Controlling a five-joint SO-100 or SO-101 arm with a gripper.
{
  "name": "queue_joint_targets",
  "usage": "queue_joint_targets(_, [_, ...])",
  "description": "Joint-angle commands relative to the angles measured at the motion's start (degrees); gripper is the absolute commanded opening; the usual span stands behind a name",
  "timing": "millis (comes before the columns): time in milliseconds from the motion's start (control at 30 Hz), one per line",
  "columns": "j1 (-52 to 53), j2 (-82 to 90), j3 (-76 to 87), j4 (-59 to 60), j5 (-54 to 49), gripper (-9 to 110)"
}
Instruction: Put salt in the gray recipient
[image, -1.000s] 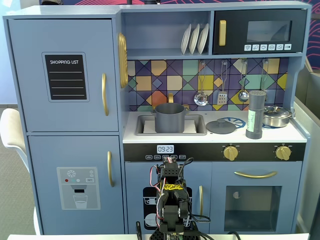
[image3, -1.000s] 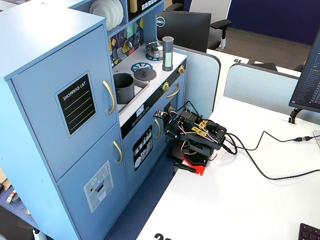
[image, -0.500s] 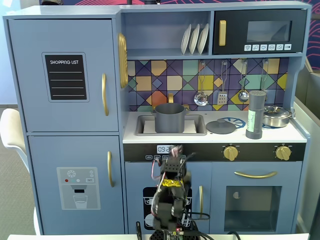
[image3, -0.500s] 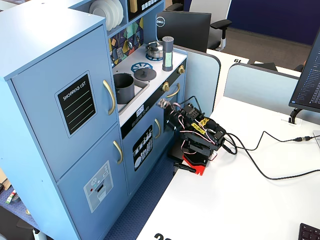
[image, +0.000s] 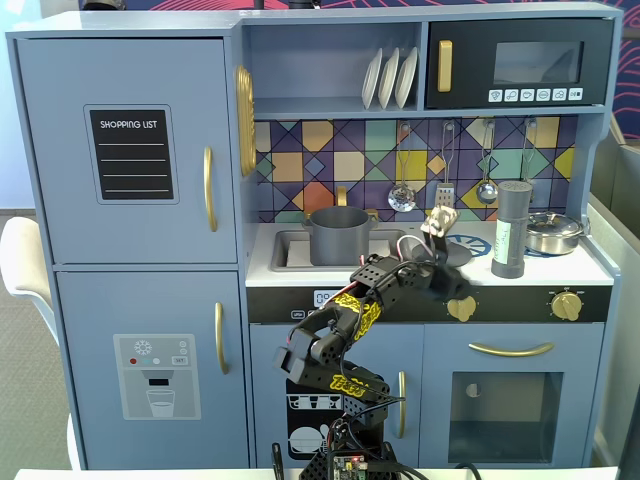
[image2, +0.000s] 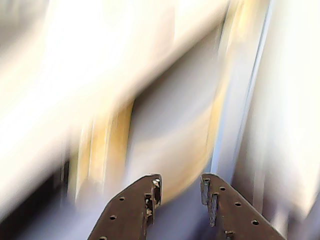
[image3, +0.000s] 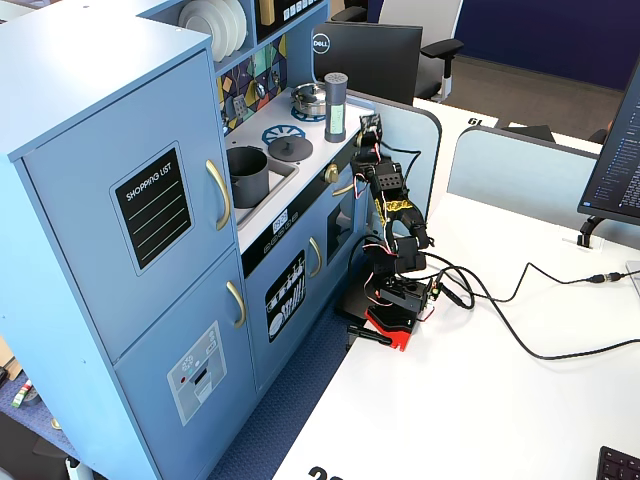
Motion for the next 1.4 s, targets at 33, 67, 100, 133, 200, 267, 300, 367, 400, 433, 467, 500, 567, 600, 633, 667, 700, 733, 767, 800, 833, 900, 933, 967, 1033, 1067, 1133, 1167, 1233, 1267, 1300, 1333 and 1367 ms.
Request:
queue_joint_targets(33, [2.5, -3.8, -6.1, -15.6, 0.0, 10])
queue_joint_targets(67, [2.3, -4.4, -6.4, -17.8, 0.3, 15])
queue_joint_targets(100, [2.0, -5.1, -6.2, -20.5, -0.6, 16])
queue_joint_targets(133, [1.8, -5.9, -6.0, -23.2, -1.2, 17])
queue_joint_targets(200, [1.5, -8.2, -5.8, -29.1, -2.5, 22])
queue_joint_targets(267, [1.3, -10.4, -6.3, -32.7, -3.0, 27])
queue_joint_targets(300, [0.7, -11.1, -6.9, -33.2, -2.7, 30])
queue_joint_targets(367, [0.2, -13.6, -8.8, -34.1, -3.1, 36])
queue_joint_targets(400, [0.0, -15.1, -9.5, -35.6, -3.0, 38])
queue_joint_targets(433, [-0.2, -16.6, -10.7, -36.3, -2.5, 39])
queue_joint_targets(467, [-0.3, -18.1, -12.1, -36.0, -1.5, 42])
queue_joint_targets(500, [-0.3, -19.5, -13.5, -35.6, -0.9, 46])
queue_joint_targets(567, [-0.5, -22.1, -15.4, -36.4, -1.1, 51])
queue_joint_targets(600, [-0.6, -23.5, -16.3, -37.1, -1.1, 52])
queue_joint_targets(633, [-0.7, -24.9, -17.3, -37.4, -1.1, 52])
queue_joint_targets(667, [-0.7, -26.4, -18.2, -37.9, -1.1, 52])
queue_joint_targets(700, [-0.8, -27.9, -19.2, -38.7, -1.0, 53])
queue_joint_targets(733, [-0.7, -29.2, -20.3, -38.9, -0.7, 54])
queue_joint_targets(767, [-0.7, -30.4, -21.4, -39.1, -0.3, 55])
queue_joint_targets(800, [-0.7, -31.6, -22.3, -39.1, -0.4, 54])
queue_joint_targets(833, [-0.6, -32.6, -23.2, -38.9, -0.6, 53])
queue_joint_targets(900, [-0.6, -35.1, -25.1, -38.8, -0.6, 53])
queue_joint_targets(933, [-0.6, -36.2, -26.2, -38.7, -0.5, 53])
queue_joint_targets(967, [-0.6, -37.4, -27.1, -38.5, -0.4, 53])
queue_joint_targets(1033, [-0.5, -39.8, -28.7, -38.8, -0.2, 52])
queue_joint_targets(1067, [-0.5, -41.0, -29.3, -39.2, -0.2, 52])
queue_joint_targets(1133, [-0.7, -43.2, -30.9, -39.5, -0.6, 52])
queue_joint_targets(1167, [-0.7, -44.5, -31.9, -39.6, -0.6, 52])
queue_joint_targets(1233, [-1.1, -47.0, -34.0, -40.1, -0.7, 51])
queue_joint_targets(1267, [-1.3, -48.3, -35.2, -40.3, -0.8, 51])
queue_joint_targets(1300, [-1.6, -49.6, -36.3, -40.7, -1.0, 51])
queue_joint_targets(1333, [-1.8, -50.6, -37.3, -41.1, -1.1, 50])
queue_joint_targets(1367, [-1.9, -51.8, -38.4, -41.3, -1.2, 50])
